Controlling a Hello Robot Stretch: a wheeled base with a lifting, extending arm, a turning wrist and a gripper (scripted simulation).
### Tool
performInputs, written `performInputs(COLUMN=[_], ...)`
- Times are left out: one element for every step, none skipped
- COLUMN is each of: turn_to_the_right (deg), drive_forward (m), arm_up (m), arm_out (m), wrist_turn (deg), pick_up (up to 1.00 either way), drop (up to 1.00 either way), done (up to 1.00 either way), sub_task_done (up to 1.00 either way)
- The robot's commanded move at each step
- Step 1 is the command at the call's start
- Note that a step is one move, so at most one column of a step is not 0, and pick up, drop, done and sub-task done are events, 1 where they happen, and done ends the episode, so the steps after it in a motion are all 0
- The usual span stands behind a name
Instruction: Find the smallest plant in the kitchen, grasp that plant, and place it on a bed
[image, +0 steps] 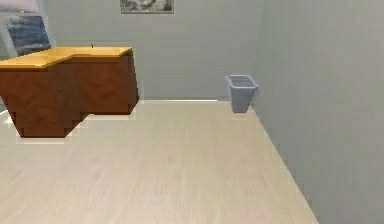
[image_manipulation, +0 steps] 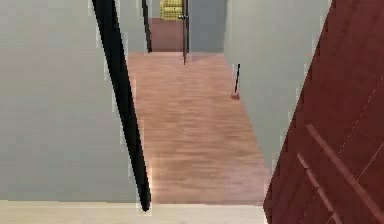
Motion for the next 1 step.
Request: performInputs(turn_to_the_right=[-45.0], drive_forward=[0.0], arm_up=[0.0], arm_out=[0.0], wrist_turn=[0.0], pick_up=[0.0], drop=[0.0], done=[0.0], sub_task_done=[0.0])
